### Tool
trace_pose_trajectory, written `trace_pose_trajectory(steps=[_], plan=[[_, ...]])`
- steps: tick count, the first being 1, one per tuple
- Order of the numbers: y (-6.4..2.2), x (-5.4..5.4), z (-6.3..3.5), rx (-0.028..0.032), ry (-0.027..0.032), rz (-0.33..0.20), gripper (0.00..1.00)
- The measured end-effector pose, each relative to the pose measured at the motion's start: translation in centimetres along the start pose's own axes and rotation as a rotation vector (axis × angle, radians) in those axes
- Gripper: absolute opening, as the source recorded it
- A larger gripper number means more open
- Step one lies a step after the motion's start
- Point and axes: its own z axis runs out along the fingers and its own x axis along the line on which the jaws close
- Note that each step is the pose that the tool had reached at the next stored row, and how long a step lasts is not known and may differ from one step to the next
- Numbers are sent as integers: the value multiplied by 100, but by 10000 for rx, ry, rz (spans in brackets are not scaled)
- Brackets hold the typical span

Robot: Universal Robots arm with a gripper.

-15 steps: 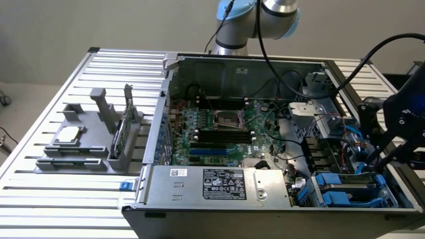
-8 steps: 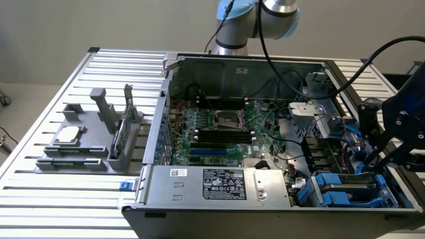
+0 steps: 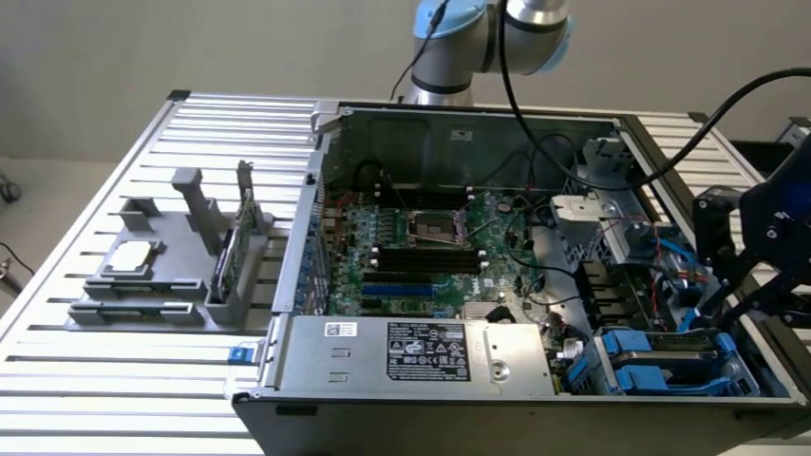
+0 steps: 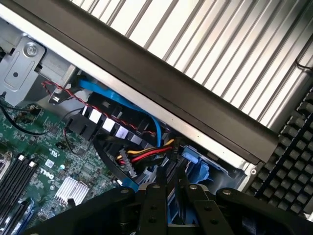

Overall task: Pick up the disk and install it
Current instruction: 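Insert the first disk wire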

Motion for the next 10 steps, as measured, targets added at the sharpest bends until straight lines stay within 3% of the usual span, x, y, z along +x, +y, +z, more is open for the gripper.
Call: trace_pose_trajectory(steps=[5, 10], plan=[[-1, -68, 1, 45, 57, 7, 22], [-23, -132, 12, 134, 165, 17, 22]])
